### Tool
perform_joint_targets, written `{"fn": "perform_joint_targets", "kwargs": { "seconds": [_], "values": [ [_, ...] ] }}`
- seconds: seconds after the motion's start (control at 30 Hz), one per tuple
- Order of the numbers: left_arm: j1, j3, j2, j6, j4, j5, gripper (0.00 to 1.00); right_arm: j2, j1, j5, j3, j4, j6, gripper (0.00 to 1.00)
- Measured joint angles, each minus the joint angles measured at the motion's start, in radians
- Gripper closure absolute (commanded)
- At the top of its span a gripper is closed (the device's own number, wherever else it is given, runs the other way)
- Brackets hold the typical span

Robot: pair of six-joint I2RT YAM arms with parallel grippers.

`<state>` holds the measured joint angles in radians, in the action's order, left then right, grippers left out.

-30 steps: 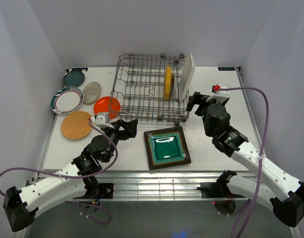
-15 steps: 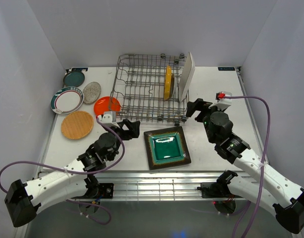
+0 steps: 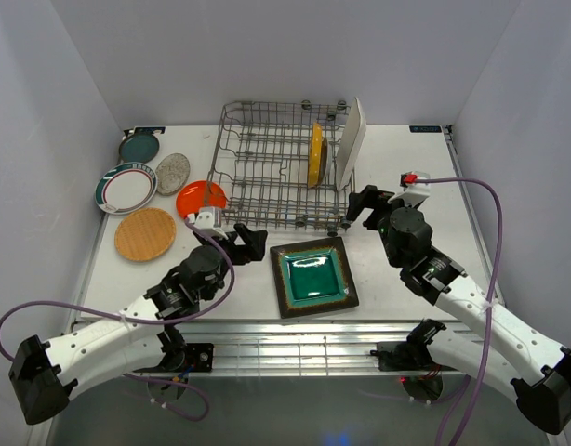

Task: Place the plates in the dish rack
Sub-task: Pick up the plate from the corner of the board.

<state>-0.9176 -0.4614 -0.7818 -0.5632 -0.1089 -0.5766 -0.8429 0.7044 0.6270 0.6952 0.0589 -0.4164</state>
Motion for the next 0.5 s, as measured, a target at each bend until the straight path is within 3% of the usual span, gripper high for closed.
{"fn": "perform_joint_targets", "kwargs": {
  "seconds": [0.5],
  "values": [
    [0.0,0.068,0.063,-0.243,0.18,0.211,0.02,0.01,0.0,-0.003,0.0,-0.004,0.002,0.03]
  ]
}}
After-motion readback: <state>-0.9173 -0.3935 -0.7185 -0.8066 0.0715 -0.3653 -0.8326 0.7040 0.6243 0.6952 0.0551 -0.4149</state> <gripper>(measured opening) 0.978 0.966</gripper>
